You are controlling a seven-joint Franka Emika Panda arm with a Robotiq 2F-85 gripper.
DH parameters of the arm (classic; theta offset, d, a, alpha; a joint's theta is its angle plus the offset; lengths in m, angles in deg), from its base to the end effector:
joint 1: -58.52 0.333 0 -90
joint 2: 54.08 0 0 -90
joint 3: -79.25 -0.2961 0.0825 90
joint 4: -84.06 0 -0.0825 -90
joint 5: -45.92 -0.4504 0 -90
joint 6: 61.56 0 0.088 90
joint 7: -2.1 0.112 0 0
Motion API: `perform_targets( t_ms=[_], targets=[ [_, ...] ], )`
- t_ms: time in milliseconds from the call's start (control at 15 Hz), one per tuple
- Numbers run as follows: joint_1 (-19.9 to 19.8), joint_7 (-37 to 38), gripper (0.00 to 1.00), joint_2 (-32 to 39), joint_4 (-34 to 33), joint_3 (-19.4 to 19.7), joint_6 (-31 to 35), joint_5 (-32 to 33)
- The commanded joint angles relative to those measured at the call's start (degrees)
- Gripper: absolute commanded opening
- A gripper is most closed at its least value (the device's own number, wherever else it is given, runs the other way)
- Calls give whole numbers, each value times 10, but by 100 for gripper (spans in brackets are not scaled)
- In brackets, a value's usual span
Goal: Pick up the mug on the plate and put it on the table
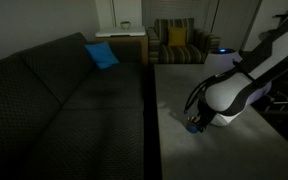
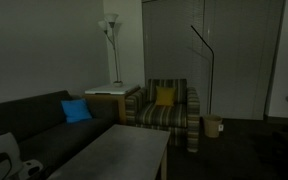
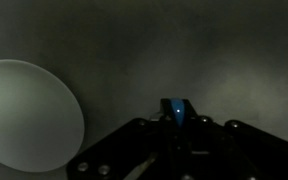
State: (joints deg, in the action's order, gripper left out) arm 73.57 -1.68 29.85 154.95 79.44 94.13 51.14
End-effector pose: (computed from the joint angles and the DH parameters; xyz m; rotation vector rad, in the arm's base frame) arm 0.6361 0.1722 -0.2009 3.0364 0.6330 0.0295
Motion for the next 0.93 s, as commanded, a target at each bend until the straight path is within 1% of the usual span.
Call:
perform_targets(
  t_ms=[0, 533, 867],
  targets=[
    [-14, -12, 3, 0, -9, -5, -21, 15],
    [-14, -13, 3, 0, -19, 0, -55, 24],
    [-14, -13, 3, 0, -18, -1, -58, 27]
  ],
)
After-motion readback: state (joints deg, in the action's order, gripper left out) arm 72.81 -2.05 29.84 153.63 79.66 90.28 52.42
